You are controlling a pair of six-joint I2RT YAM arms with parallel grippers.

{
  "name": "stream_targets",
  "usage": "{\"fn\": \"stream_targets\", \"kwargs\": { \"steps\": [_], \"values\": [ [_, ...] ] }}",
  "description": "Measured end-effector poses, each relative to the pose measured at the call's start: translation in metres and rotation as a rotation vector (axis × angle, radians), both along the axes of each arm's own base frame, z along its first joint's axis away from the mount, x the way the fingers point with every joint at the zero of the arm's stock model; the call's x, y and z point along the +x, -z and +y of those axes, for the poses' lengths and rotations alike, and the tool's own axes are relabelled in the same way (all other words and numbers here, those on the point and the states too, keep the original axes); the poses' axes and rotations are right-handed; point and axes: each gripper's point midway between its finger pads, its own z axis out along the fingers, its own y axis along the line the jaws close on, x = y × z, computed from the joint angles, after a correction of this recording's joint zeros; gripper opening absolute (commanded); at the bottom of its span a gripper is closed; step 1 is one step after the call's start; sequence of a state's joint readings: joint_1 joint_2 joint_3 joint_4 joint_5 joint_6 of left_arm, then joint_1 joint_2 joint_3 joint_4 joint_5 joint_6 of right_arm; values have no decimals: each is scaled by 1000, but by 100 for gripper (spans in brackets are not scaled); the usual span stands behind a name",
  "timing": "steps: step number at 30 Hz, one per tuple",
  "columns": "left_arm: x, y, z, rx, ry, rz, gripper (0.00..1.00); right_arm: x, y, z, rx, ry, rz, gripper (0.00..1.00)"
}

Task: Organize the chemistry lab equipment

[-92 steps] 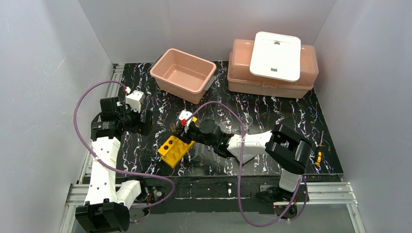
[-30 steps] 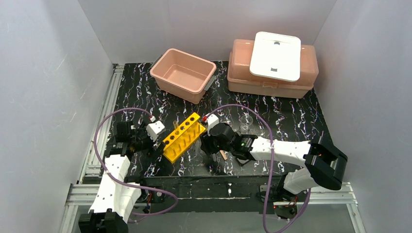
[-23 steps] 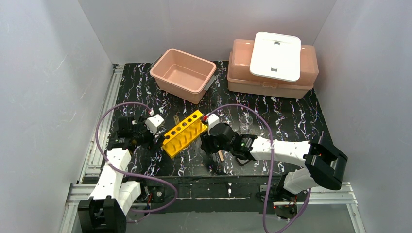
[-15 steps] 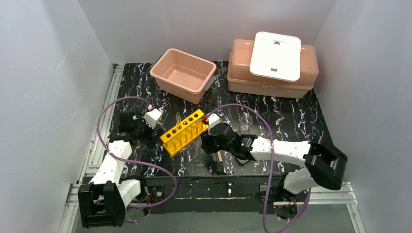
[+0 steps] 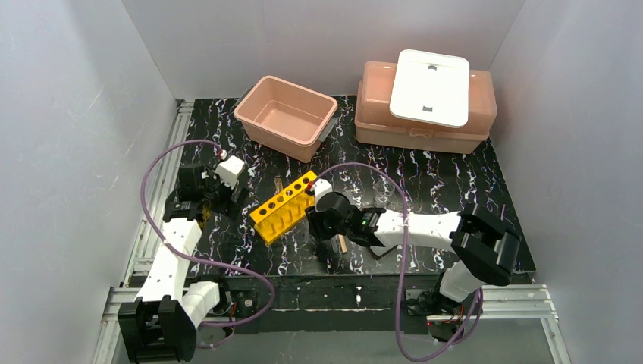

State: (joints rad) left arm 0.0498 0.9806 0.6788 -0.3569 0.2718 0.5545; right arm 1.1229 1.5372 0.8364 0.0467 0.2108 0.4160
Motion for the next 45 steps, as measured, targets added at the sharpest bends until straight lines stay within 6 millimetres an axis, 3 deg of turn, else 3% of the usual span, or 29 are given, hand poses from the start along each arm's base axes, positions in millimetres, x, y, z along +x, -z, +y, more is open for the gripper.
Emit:
{"fn": "stream_targets", "kwargs": {
  "steps": [11, 21, 29, 35, 42, 45],
  "values": [
    [-10, -39, 1, -43, -64, -30, 100, 7, 12, 33, -15, -9, 28, 45],
    [-19, -37, -1, -56, -71, 1, 100, 8, 38, 30, -88, 16, 69, 46],
    [-19, -38, -2, -63, -73, 0, 100, 7, 40, 31, -98, 23, 68, 46],
    [-20, -38, -3, -66, -72, 5, 99, 10, 42, 35, -114, 31, 61, 39],
    [-19, -47, -6, -84, -69, -5, 99, 13, 43, 35, -127, 41, 50, 21],
    [-19, -51, -8, -97, -64, -9, 99, 14, 43, 36, -131, 40, 49, 19]
  ]
}}
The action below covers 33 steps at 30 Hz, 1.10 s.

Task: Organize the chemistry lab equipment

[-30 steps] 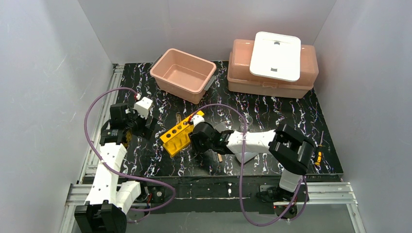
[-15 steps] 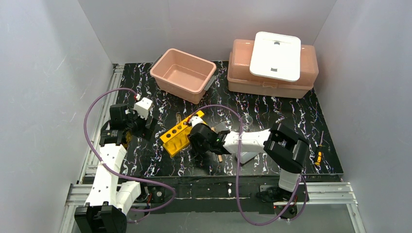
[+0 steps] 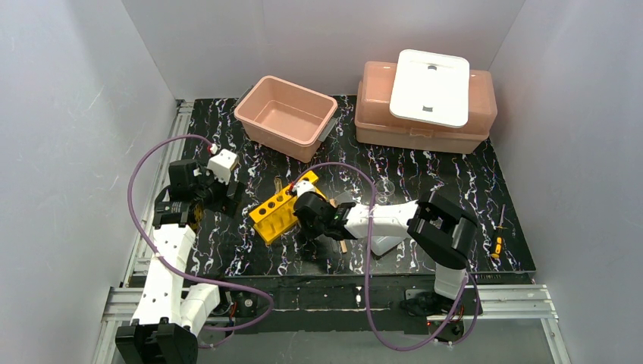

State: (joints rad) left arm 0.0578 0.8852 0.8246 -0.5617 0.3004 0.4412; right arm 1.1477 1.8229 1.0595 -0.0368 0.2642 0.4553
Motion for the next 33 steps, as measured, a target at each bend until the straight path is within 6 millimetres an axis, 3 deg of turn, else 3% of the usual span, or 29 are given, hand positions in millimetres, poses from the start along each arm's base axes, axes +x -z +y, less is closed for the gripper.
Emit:
{"fn": "stream_targets", "kwargs": {
  "steps": [8, 13, 21, 25, 30, 33],
  "values": [
    [-7, -2, -5, -23, 12, 11, 99, -2, -2, -1, -7, -17, 1, 11],
    [-10, -13, -11, -55, 29, 12, 100, -10, -28, -3, 54, -54, -6, 9],
    [-28, -59, -46, -211, 151, -55, 99, -19, -128, 4, 307, -119, -101, 10],
    [-55, -84, -76, -323, 306, -111, 100, -27, -182, 1, 459, -149, -162, 8],
    [-96, -119, -110, -446, 531, -214, 99, -41, -272, 11, 743, -244, -260, 6],
    [-108, -148, -122, -512, 622, -277, 99, -51, -314, 19, 877, -310, -296, 6]
  ]
}}
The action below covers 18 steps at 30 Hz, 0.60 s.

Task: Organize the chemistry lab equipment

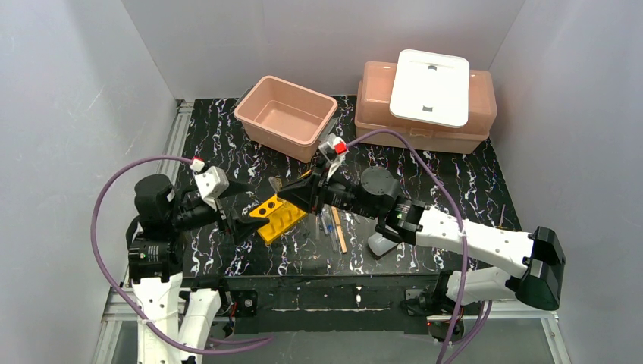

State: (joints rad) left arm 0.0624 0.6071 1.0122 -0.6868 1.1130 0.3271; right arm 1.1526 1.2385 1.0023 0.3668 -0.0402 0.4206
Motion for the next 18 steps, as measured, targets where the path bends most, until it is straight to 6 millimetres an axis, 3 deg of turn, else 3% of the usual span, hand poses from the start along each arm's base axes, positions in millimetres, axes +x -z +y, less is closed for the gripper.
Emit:
{"fn": "stream_targets", "kwargs": {
  "steps": [5, 6, 8, 11, 13, 14, 18],
  "values": [
    [-10, -38, -14, -104, 104, -45, 100, -16, -60, 4, 183, -89, -62, 6],
    [-14, -45, -16, -130, 127, -34, 95, -19, -69, 3, 218, -106, -73, 4],
    [-17, -54, -20, -189, 160, 6, 73, -25, -84, 5, 285, -133, -97, 1],
    [-14, -68, -24, -251, 196, 25, 69, -32, -90, 15, 343, -170, -104, 1],
    [-17, -80, -28, -270, 230, 14, 54, -38, -79, 27, 332, -203, -86, 1],
    [-18, -82, -29, -272, 238, 11, 51, -39, -78, 29, 336, -209, -80, 1],
    [-27, -85, -34, -274, 288, 14, 52, -39, -89, 35, 372, -215, -94, 1]
  ]
}}
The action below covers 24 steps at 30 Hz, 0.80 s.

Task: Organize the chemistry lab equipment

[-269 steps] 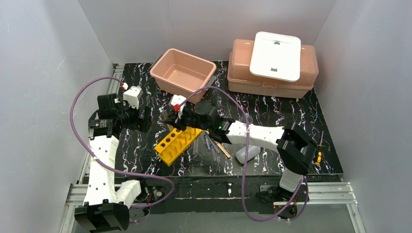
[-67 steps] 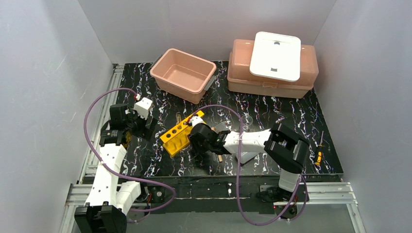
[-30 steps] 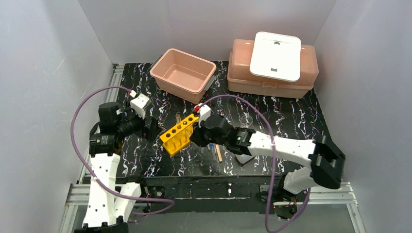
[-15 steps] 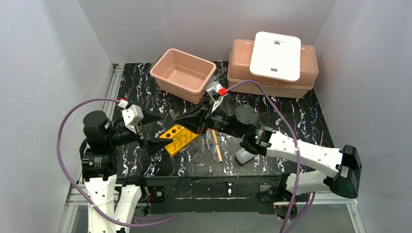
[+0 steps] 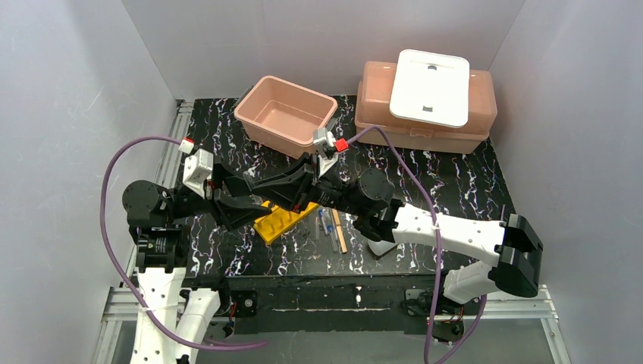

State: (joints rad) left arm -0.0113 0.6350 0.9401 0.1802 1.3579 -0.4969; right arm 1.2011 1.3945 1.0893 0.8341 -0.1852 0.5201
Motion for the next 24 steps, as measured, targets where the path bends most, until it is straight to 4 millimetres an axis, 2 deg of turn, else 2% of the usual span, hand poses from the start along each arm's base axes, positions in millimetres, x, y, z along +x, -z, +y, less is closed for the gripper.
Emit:
{"fn": "stream_targets", "kwargs": {
  "steps": [5, 10, 16, 21, 22, 23, 24],
  "values": [
    [-4, 3, -1, 4, 11, 19, 47, -1, -10, -1, 27, 9, -16, 1],
    [-7, 6, -1, 5, 10, 29, 39, 2, -11, -1, 30, 27, -27, 1],
    [-2, 5, 0, -6, -18, 38, 17, -1, -13, -1, 37, 25, -36, 1],
    [4, 4, 1, -18, -53, 48, 15, -1, -15, -2, 46, 33, -53, 1],
    [6, 4, 1, -20, -59, 52, 13, -1, -15, -2, 47, 33, -54, 1],
    [6, 4, 0, -21, -62, 55, 7, -1, -15, -2, 46, 35, -55, 4],
    [6, 5, 1, -22, -64, 57, 3, -1, -15, -2, 46, 36, -55, 11]
  ]
}}
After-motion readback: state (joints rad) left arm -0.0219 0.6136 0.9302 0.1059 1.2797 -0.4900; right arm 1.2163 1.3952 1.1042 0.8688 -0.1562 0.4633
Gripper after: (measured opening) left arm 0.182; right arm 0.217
